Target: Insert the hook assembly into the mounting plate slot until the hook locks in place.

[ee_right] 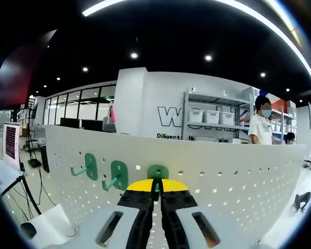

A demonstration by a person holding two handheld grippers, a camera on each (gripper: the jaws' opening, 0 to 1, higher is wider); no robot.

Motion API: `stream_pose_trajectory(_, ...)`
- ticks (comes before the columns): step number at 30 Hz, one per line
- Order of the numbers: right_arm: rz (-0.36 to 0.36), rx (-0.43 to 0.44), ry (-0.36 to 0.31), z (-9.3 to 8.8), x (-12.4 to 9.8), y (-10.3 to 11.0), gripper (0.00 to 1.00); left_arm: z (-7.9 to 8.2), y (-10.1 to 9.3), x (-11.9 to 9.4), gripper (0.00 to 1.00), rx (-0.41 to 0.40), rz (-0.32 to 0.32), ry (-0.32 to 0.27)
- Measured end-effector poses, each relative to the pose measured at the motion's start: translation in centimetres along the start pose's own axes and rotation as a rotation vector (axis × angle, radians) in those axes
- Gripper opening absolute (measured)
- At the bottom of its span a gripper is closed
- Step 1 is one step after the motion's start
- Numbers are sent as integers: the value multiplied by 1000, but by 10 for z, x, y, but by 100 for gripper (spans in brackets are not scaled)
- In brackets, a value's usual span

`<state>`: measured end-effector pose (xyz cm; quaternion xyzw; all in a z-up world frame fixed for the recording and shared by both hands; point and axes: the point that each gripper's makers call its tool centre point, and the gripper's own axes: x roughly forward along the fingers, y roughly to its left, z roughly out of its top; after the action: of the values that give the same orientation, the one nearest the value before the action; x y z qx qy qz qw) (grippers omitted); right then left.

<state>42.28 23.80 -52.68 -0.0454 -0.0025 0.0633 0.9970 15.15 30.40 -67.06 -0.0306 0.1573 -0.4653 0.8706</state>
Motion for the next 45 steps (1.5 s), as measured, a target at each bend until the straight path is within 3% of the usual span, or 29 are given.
stream_pose_trajectory(29, 17, 5, 6, -4, -5, -1, 12, 1, -4, -2, 89, 9, 6, 6)
stream_pose_trajectory(45, 32, 2, 9, -7, -9, -2, 32, 1, -7, -2, 89, 11, 11, 9)
